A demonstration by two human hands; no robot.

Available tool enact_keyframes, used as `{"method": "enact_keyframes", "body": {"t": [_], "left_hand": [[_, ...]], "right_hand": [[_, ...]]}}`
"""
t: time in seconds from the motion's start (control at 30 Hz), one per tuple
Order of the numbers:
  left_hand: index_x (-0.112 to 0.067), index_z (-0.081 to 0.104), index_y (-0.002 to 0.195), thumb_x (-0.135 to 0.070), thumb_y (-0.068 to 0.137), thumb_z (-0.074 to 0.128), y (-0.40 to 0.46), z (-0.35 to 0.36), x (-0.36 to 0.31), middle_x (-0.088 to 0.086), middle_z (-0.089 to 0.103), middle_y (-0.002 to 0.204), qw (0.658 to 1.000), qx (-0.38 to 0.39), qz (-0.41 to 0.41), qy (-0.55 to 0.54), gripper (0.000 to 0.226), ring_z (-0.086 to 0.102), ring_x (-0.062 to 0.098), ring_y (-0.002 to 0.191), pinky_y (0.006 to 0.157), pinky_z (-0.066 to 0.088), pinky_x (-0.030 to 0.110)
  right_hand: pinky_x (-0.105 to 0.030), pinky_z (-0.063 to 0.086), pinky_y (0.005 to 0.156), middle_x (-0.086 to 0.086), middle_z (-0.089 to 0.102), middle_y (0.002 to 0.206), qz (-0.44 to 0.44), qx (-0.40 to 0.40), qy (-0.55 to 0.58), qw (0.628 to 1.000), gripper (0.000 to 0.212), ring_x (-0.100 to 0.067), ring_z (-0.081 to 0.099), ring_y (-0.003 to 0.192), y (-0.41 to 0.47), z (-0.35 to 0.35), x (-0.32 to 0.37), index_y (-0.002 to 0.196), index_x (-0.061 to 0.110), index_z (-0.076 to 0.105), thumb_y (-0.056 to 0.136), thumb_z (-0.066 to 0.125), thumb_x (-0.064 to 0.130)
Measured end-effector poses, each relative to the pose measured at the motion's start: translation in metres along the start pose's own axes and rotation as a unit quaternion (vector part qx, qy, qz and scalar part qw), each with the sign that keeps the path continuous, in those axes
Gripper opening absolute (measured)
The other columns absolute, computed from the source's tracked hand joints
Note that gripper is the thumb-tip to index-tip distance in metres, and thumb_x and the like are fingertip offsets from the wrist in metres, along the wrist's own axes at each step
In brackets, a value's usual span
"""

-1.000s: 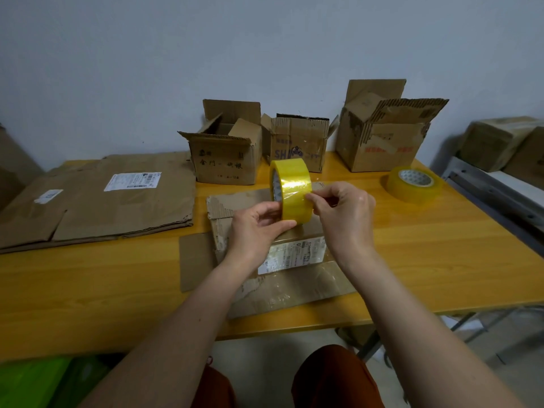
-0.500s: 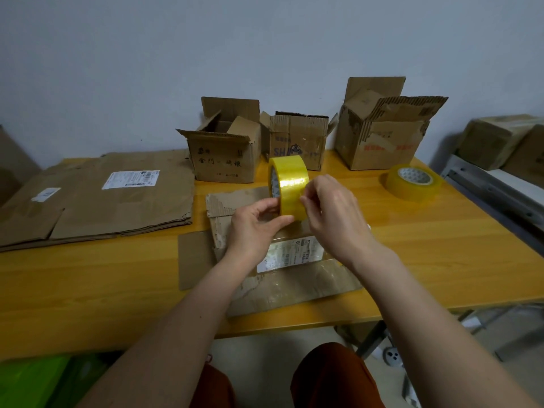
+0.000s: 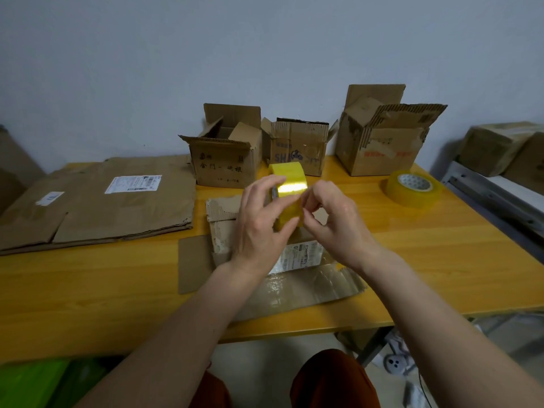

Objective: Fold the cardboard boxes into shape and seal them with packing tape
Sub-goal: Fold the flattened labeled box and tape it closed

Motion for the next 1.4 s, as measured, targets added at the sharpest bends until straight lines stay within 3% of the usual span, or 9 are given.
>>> {"method": "enact_keyframes", "body": {"t": [0.1, 0.2, 0.4, 0.6, 0.7, 0.77, 1.0, 1.23, 1.4], "left_hand": [[-0.005, 0.074, 0.085, -0.015, 0.075, 0.077, 0.011, -0.005, -0.005, 0.013, 0.065, 0.109, 0.996, -0.008, 0.083, 0.044, 0.014, 0.053, 0.030, 0.111, 0.095, 0.045, 0.033], [-0.002, 0.072, 0.080, -0.011, 0.079, 0.074, 0.016, -0.006, -0.007, 0.012, 0.068, 0.099, 0.990, 0.011, 0.123, 0.072, 0.009, 0.057, 0.028, 0.106, 0.092, 0.046, 0.028], [-0.003, 0.067, 0.080, -0.010, 0.085, 0.069, 0.042, -0.025, 0.010, 0.008, 0.068, 0.079, 0.994, -0.084, -0.066, 0.036, 0.009, 0.062, 0.022, 0.075, 0.064, 0.047, 0.027], [-0.019, 0.060, 0.080, -0.024, 0.089, 0.064, 0.031, -0.036, 0.035, -0.019, 0.056, 0.071, 0.923, -0.190, -0.332, -0.031, 0.011, 0.052, -0.005, 0.065, 0.060, 0.040, 0.014], [-0.025, 0.057, 0.075, -0.025, 0.090, 0.063, 0.012, -0.031, 0.064, -0.013, 0.062, 0.078, 0.842, -0.183, -0.497, -0.105, 0.017, 0.063, 0.009, 0.076, 0.073, 0.054, 0.032], [-0.023, 0.056, 0.076, -0.019, 0.093, 0.059, 0.000, -0.026, 0.074, -0.001, 0.066, 0.090, 0.789, -0.189, -0.558, -0.175, 0.018, 0.066, 0.017, 0.081, 0.074, 0.057, 0.034], [-0.011, 0.057, 0.090, -0.013, 0.096, 0.055, -0.015, -0.022, 0.083, 0.011, 0.069, 0.088, 0.732, -0.152, -0.596, -0.292, 0.007, 0.071, 0.016, 0.076, 0.063, 0.056, 0.024], [-0.011, 0.063, 0.084, -0.013, 0.092, 0.061, -0.031, -0.041, 0.098, 0.014, 0.070, 0.098, 0.741, -0.140, -0.618, -0.221, 0.009, 0.068, 0.018, 0.081, 0.074, 0.055, 0.028], [-0.009, 0.059, 0.093, -0.009, 0.094, 0.057, -0.050, -0.052, 0.116, 0.012, 0.065, 0.106, 0.657, -0.134, -0.689, -0.275, 0.003, 0.063, 0.024, 0.093, 0.089, 0.052, 0.037]], "right_hand": [[-0.038, 0.044, 0.066, -0.005, 0.055, 0.083, -0.010, -0.036, 0.013, 0.999, 0.013, -0.019, 0.051, 0.079, -0.002, -0.002, 0.000, 0.079, 0.007, 0.053, 0.083, 0.061, -0.002], [-0.037, 0.051, 0.077, -0.004, 0.053, 0.099, 0.011, -0.090, 0.052, 0.995, 0.019, -0.017, 0.053, 0.090, -0.005, 0.001, -0.003, 0.095, 0.006, 0.055, 0.081, 0.066, -0.001], [-0.031, 0.025, 0.114, 0.004, 0.016, 0.154, 0.203, 0.067, 0.099, 0.972, 0.113, -0.012, 0.020, 0.141, -0.018, 0.048, -0.028, 0.150, 0.028, 0.002, 0.071, 0.082, 0.035], [-0.021, 0.042, 0.097, 0.014, 0.040, 0.131, 0.238, -0.015, 0.214, 0.947, 0.089, 0.007, 0.045, 0.109, -0.007, 0.054, -0.032, 0.151, 0.023, 0.011, 0.084, 0.070, 0.016], [-0.012, 0.046, 0.088, 0.017, 0.049, 0.115, 0.198, -0.138, 0.206, 0.948, 0.063, 0.014, 0.049, 0.103, 0.001, 0.040, -0.027, 0.142, 0.015, 0.034, 0.088, 0.066, 0.024], [-0.030, 0.049, 0.092, 0.007, 0.052, 0.120, 0.163, -0.150, 0.156, 0.963, 0.052, -0.004, 0.051, 0.111, 0.013, 0.037, -0.020, 0.135, 0.020, 0.043, 0.089, 0.063, 0.034], [-0.025, 0.023, 0.106, 0.006, 0.016, 0.155, 0.223, -0.064, 0.250, 0.940, 0.085, 0.003, 0.022, 0.132, 0.032, 0.065, -0.023, 0.151, 0.029, -0.003, 0.093, 0.059, 0.032], [-0.026, 0.038, 0.093, 0.008, 0.038, 0.121, 0.225, -0.065, 0.208, 0.950, 0.060, -0.005, 0.041, 0.106, 0.039, 0.065, -0.023, 0.143, 0.023, 0.021, 0.093, 0.044, -0.003], [-0.033, 0.036, 0.096, -0.004, 0.040, 0.138, 0.209, -0.046, 0.122, 0.969, 0.063, -0.016, 0.039, 0.120, 0.045, 0.063, -0.029, 0.141, 0.022, 0.026, 0.087, 0.043, -0.008]]}}
Point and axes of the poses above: each hand's wrist, its own y-axis towards the middle knuckle, its own z-axis out of the palm, x = y × z, the point moved 5 cm from there along y, towards the middle knuckle
